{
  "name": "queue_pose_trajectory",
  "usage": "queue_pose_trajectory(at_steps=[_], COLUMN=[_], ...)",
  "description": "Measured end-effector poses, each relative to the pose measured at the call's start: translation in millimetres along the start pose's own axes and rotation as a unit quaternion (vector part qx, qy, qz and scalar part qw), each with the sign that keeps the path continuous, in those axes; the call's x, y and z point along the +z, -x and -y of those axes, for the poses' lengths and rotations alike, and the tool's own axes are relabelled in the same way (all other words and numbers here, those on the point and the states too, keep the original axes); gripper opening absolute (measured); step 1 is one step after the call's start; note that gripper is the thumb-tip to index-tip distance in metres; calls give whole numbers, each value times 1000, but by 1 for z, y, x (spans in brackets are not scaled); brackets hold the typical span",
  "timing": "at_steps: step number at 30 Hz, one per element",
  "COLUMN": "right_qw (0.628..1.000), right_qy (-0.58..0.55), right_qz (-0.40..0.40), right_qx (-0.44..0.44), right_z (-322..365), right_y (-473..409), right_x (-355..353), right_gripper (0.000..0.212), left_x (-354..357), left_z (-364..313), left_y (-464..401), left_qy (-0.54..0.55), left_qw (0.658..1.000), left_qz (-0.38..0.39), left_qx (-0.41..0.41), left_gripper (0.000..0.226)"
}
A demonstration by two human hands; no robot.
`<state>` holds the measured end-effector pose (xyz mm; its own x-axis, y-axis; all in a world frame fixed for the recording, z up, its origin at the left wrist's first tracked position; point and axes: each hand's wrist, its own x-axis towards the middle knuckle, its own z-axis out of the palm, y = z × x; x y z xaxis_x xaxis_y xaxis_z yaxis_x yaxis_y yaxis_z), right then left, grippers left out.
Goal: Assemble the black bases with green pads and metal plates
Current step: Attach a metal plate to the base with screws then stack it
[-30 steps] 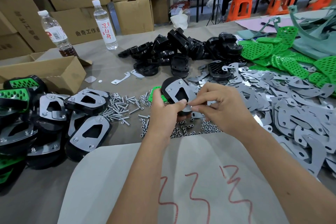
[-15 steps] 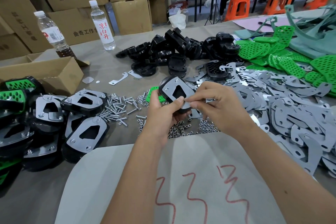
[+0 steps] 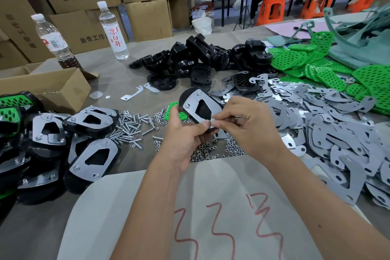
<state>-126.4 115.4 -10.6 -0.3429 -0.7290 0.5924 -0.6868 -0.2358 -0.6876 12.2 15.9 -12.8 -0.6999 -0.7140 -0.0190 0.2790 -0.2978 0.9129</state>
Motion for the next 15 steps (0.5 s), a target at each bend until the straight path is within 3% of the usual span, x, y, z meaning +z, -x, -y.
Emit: queue_pose_trajectory(at_steps=[4, 15], right_qw=[997, 994], right_qy=[29, -73], right_qz=[68, 17], right_qx=[-2, 74], right_z=[-4, -4], right_y=[-1, 0], right_x=[-3, -6], right_gripper=[20, 13], left_x=[-2, 4], left_z=[-1, 0], left_y=[0, 1], left_qy=[6, 4], left_qw=[1000, 999], left_qz=[-3, -34], left_qx=[-3, -11], left_gripper=[58, 59])
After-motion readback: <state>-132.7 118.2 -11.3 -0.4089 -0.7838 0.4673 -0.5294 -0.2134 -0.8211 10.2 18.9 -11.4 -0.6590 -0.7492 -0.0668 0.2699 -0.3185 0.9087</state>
